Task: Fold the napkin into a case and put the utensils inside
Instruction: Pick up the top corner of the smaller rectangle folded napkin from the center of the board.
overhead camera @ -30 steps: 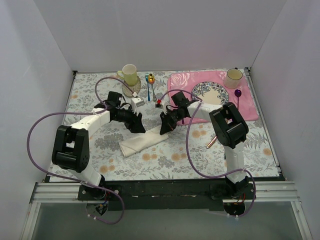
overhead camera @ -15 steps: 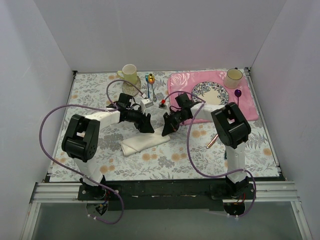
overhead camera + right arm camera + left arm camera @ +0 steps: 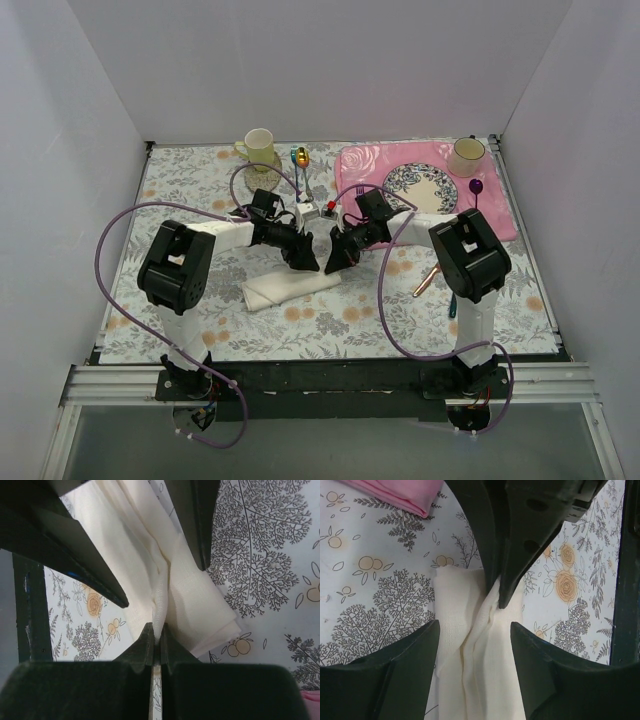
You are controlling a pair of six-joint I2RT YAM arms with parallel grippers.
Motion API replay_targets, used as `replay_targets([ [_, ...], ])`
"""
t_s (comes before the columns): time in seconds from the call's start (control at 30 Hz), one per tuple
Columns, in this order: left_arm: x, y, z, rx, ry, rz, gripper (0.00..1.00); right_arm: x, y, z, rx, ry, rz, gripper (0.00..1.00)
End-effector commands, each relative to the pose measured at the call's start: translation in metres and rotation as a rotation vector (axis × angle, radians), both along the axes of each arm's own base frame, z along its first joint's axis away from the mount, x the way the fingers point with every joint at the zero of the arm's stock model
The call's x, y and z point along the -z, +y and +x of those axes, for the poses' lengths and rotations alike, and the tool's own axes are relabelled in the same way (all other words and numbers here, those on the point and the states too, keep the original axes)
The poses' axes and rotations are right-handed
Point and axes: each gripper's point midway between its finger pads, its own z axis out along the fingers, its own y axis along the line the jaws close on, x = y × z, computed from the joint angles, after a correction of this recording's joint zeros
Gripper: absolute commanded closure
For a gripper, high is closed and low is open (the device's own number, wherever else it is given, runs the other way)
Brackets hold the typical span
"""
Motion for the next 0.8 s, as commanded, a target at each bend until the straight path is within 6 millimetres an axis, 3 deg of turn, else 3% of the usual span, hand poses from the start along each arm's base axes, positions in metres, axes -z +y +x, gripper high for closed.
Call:
replay_targets([
  [0.0,-0.014,-0.012,0.007,0.049,-0.068,-0.047,0.43,-0.033,0.005,0.002,-0.035,-0.097,0.115,0.99],
  [0.1,-0.015,-0.015,0.004,0.064,-0.059,-0.06,0.44,-0.034,0.006,0.001,-0.043,-0.103,0.128,0.99],
  [0.37,-0.024,-0.018,-0.005,0.081,-0.031,-0.086,0.64,-0.034,0.007,0.0,-0.053,-0.099,0.139,0.99],
  [0.6,-0.022,-0.02,-0.013,0.095,0.006,-0.076,0.65,-0.038,0.009,-0.003,-0.071,-0.098,0.161,0.99],
  [0.67,-0.019,-0.02,-0.014,0.078,0.034,-0.058,0.72,-0.038,0.009,-0.003,-0.076,-0.1,0.165,0.99],
  [0.7,-0.021,-0.022,-0.011,0.074,0.038,-0.056,0.83,-0.039,0.008,-0.003,-0.077,-0.099,0.167,0.99],
  [0.77,-0.019,-0.021,-0.013,0.05,0.094,-0.036,0.92,-0.038,0.008,-0.004,-0.08,-0.098,0.164,0.99],
])
